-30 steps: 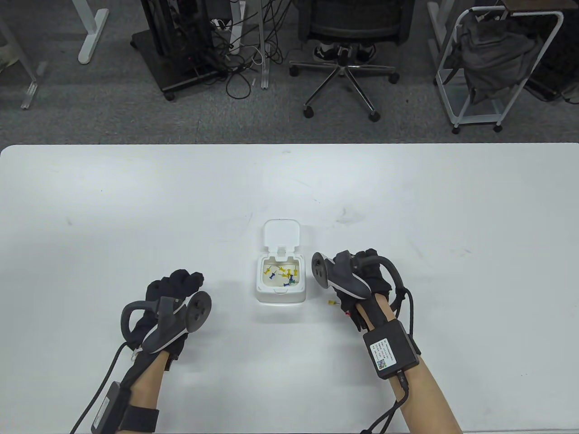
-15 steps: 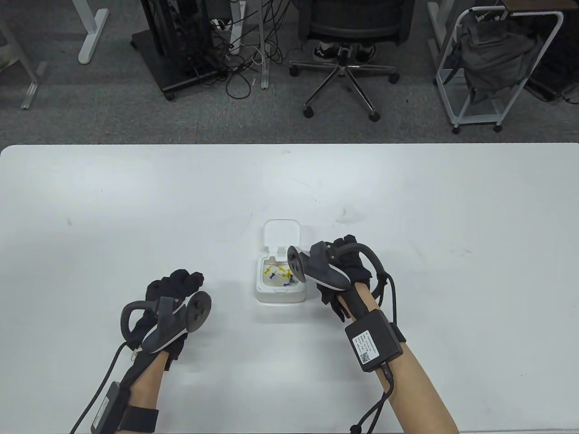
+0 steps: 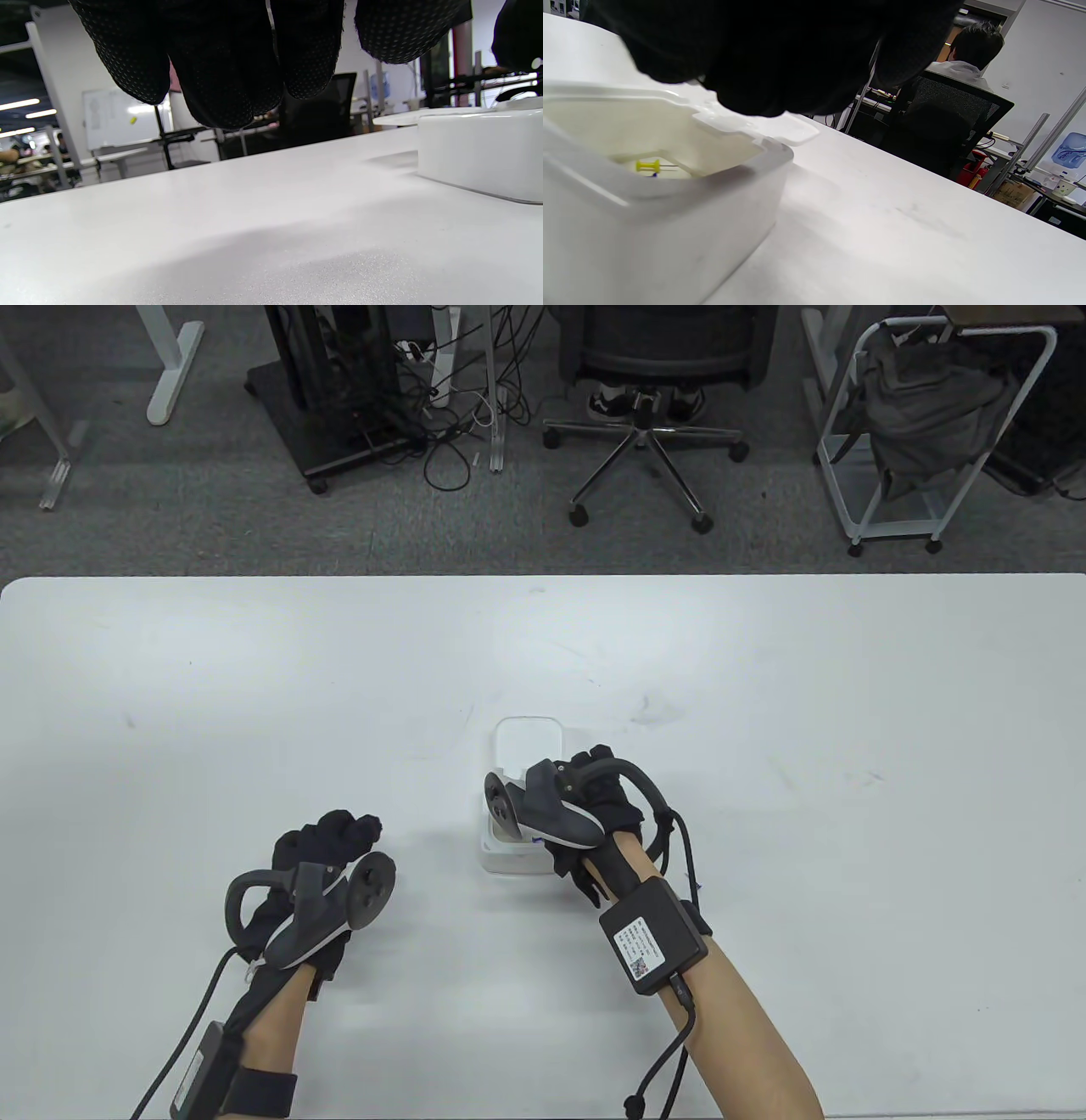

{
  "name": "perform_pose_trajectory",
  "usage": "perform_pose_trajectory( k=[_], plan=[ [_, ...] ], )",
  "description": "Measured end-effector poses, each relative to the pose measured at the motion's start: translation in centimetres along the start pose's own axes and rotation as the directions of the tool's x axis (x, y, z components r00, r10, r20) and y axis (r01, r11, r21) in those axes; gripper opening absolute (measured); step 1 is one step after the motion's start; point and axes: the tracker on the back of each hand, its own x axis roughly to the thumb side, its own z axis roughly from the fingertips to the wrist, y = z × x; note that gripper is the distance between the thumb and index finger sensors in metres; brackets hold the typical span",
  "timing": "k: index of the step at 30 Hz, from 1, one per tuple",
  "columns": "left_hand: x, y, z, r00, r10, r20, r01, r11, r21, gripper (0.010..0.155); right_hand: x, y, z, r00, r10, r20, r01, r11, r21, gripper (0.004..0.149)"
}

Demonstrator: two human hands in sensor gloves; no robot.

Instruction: Press to open box and store push pins

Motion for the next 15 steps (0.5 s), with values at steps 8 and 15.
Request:
perform_pose_trajectory(
  k=[8,15],
  plan=[
    [0.0,0.0,0.0,1.000,0.001,-0.001,-0.001,1.000,0.002,0.058,-0.5,-0.1,0.1,0.999,-0.039,-0.012,0.039,0.999,0.004,0.051],
    [0.0,-0.1,0.0,1.000,-0.004,0.002,0.004,1.000,-0.004,0.058,-2.0,0.3,0.9,0.998,-0.045,-0.040,0.045,0.999,0.013,0.051]
  ],
)
